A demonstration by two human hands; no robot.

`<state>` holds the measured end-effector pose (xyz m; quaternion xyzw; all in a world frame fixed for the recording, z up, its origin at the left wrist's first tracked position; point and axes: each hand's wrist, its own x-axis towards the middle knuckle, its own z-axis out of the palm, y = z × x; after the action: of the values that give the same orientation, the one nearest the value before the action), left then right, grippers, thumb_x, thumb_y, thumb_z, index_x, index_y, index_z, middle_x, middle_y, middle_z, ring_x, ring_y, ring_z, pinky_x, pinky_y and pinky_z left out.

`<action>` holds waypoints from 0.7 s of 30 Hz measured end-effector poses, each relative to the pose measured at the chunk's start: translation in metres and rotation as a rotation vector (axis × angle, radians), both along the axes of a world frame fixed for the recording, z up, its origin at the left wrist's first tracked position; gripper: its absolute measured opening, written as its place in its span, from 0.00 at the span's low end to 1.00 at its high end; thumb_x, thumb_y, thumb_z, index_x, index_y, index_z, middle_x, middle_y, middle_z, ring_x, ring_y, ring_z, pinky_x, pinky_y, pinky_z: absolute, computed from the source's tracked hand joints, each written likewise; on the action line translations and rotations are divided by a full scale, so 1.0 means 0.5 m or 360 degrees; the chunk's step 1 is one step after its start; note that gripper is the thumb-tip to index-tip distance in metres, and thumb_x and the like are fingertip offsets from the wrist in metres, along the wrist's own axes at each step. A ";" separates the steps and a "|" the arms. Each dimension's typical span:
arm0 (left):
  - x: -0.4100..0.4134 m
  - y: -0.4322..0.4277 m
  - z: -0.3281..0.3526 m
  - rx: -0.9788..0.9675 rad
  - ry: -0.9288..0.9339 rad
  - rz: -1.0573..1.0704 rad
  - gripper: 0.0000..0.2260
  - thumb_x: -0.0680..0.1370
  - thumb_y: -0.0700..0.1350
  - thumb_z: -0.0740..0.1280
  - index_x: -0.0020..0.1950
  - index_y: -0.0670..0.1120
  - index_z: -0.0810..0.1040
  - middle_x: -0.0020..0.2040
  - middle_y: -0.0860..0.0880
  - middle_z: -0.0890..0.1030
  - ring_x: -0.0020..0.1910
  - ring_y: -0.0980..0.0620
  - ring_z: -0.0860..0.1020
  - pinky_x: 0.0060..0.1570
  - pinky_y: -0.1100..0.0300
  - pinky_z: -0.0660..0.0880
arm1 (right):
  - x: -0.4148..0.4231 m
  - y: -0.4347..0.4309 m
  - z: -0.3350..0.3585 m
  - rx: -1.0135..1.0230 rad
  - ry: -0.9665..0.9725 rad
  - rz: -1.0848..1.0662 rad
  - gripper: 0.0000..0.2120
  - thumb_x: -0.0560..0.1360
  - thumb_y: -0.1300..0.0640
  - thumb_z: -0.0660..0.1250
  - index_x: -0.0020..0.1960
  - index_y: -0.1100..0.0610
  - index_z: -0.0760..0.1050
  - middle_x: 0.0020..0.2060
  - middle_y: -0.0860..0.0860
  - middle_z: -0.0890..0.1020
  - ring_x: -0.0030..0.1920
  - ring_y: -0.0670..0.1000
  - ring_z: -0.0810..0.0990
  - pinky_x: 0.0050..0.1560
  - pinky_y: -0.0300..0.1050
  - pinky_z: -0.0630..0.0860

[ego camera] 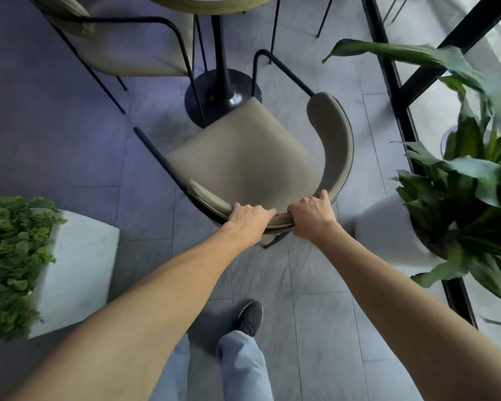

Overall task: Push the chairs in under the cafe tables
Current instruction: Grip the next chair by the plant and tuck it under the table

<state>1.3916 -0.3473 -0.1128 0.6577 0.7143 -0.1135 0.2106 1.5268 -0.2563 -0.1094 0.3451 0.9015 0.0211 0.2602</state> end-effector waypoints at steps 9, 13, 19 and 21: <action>-0.061 -0.004 -0.007 0.0127 0.0332 -0.0146 0.16 0.74 0.38 0.70 0.57 0.51 0.71 0.50 0.48 0.80 0.52 0.42 0.78 0.56 0.47 0.66 | 0.022 0.009 -0.011 -0.0048 0.0320 -0.0015 0.07 0.71 0.56 0.62 0.45 0.48 0.77 0.38 0.47 0.84 0.42 0.54 0.81 0.52 0.48 0.64; -0.087 -0.002 -0.015 0.0184 0.0360 -0.0192 0.18 0.72 0.38 0.71 0.57 0.51 0.70 0.49 0.48 0.79 0.50 0.43 0.79 0.55 0.48 0.67 | 0.033 0.043 -0.033 0.0013 0.0370 0.0076 0.07 0.73 0.46 0.65 0.47 0.48 0.78 0.43 0.46 0.84 0.49 0.53 0.80 0.54 0.49 0.65; -0.090 -0.007 -0.027 0.0218 0.0425 -0.0218 0.23 0.70 0.36 0.72 0.60 0.51 0.69 0.51 0.47 0.75 0.49 0.42 0.77 0.58 0.45 0.65 | 0.067 0.065 -0.050 0.0130 0.0444 0.0214 0.17 0.72 0.38 0.69 0.48 0.51 0.77 0.41 0.47 0.85 0.46 0.57 0.81 0.56 0.52 0.69; -0.088 -0.008 -0.024 0.0190 0.0421 -0.0216 0.24 0.70 0.35 0.72 0.61 0.51 0.69 0.52 0.47 0.75 0.50 0.42 0.77 0.59 0.43 0.65 | 0.064 0.053 -0.045 0.0143 0.0422 0.0210 0.15 0.74 0.39 0.68 0.47 0.51 0.76 0.40 0.48 0.84 0.45 0.57 0.80 0.55 0.52 0.68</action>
<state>1.3474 -0.3513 -0.1250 0.6951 0.6951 -0.1705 0.0669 1.5587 -0.2299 -0.1319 0.2963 0.9468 0.0327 0.1212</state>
